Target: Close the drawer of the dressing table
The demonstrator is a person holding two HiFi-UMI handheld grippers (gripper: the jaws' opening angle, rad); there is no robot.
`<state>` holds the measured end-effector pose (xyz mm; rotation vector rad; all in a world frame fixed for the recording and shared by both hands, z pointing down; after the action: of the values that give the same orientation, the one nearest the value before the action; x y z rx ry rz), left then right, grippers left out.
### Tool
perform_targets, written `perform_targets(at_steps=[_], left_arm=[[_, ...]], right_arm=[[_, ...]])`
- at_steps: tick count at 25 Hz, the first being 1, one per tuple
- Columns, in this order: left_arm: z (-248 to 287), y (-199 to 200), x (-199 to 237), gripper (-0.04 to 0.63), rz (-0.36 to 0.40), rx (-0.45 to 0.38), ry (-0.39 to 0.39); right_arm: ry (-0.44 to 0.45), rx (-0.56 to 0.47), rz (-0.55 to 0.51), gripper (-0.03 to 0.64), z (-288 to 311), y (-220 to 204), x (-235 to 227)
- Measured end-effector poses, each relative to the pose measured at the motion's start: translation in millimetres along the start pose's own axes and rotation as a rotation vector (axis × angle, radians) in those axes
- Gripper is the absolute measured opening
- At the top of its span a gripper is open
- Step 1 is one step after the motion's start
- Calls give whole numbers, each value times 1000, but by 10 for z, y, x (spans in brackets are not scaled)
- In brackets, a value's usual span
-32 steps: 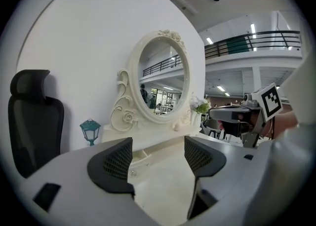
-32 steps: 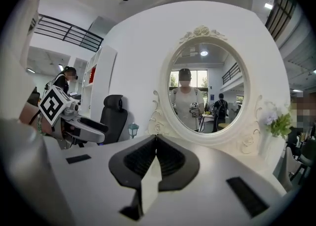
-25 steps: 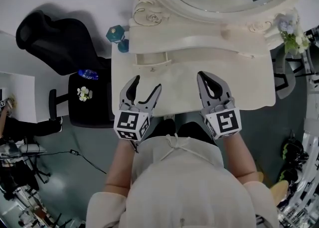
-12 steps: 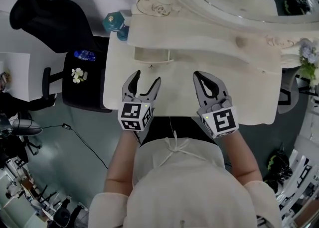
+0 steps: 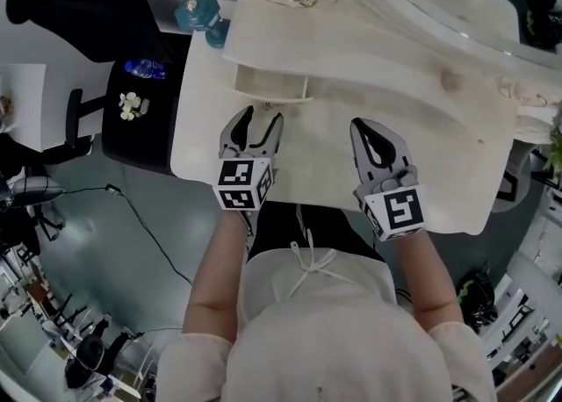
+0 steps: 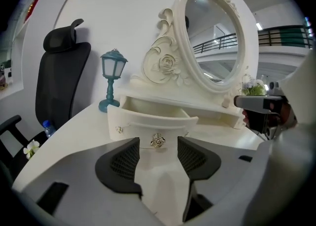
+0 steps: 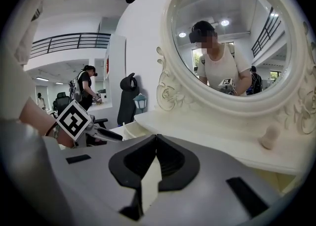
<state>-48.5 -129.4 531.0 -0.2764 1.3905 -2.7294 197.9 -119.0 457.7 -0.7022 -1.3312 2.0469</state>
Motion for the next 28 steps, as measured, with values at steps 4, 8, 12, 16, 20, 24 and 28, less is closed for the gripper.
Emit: perform_targets(at_steps=[4, 8, 12, 16, 20, 24, 28], left_arm=[[79, 12, 13, 204, -21, 9, 22], [124, 25, -3, 133, -27, 27, 28], [170, 24, -36, 107, 1, 34, 26], [188, 36, -14, 107, 22, 48, 7], [259, 74, 6, 107, 23, 45, -11], [333, 128, 33, 107, 33, 41, -24], [419, 193, 70, 107, 52, 44, -43]], right_arm=[[15, 14, 6, 5, 34, -72, -29], [33, 22, 15, 5, 63, -94, -43], [42, 14, 16, 5, 119, -78, -65], [41, 3, 25, 5, 177, -79, -68], [33, 5, 27, 5, 226, -60, -94], [28, 6, 34, 5, 278, -40, -103], [13, 7, 49, 5, 338, -41, -131]])
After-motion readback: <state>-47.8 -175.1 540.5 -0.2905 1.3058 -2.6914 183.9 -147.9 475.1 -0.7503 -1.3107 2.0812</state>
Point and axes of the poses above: the fingertips, and each gripper's own axes: z forward along the fingers, x to its left, y out of its top, the point moved 9 cm from there along -z, backward along the fingers, and after that the axes turned 10 degrees about y, right-handed, at the moved point
